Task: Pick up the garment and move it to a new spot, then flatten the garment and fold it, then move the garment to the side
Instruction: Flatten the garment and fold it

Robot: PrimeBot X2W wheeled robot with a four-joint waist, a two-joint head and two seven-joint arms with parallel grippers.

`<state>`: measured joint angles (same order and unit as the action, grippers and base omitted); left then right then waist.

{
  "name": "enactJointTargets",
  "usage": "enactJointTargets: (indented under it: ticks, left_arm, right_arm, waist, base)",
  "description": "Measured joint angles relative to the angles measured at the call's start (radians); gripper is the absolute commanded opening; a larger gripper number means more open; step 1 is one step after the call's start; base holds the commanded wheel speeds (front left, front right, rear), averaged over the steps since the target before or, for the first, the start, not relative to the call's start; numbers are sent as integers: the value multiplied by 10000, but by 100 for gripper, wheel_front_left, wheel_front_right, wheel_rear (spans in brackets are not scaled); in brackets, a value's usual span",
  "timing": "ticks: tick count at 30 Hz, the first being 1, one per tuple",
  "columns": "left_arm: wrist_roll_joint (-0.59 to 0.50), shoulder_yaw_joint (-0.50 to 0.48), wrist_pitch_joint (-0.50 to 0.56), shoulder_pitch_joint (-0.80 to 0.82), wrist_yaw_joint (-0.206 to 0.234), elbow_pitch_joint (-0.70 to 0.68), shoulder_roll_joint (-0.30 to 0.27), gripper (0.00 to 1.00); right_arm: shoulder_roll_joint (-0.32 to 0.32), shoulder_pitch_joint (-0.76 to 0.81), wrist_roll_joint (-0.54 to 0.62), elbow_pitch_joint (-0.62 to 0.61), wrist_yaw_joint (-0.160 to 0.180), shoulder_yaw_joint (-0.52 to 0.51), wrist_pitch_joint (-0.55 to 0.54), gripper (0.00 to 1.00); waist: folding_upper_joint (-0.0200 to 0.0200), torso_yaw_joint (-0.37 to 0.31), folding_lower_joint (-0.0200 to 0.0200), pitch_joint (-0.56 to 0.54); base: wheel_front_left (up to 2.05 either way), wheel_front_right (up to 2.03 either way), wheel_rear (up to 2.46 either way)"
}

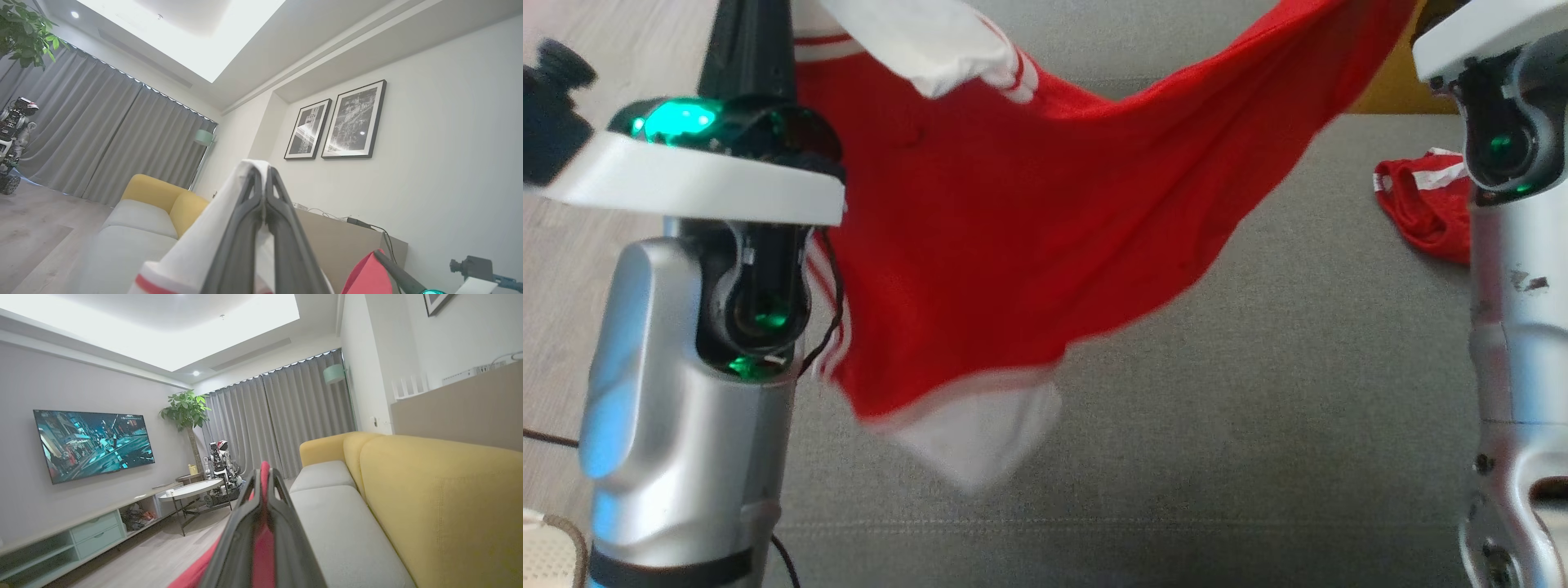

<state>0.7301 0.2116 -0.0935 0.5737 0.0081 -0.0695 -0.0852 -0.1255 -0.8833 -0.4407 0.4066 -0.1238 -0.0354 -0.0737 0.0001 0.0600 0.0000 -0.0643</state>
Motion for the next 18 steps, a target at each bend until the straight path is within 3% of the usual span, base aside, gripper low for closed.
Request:
enactJointTargets:
  ticks: [8,14,18]
  left_arm:
    - [42,-100,911,31,700,-441,-217,0]
    - [169,-38,1751,276,719,150,-454,0]
    - [399,-205,2077,1790,696,1210,-533,0]
  right_arm:
    - [531,-40,-441,201,0,-980,-1490,0]
    - [571,-240,-543,732,2,-1509,-2414,0]
    - [571,-1709,-533,1638,4,-1427,-2600,0]
  waist:
    - [0,-133,0,-126]
    - [0,-140,0,413]
    - [0,-121,0,1230]
  base:
    - [0,0,0]
    - [0,0,0]
    - [0,0,0]
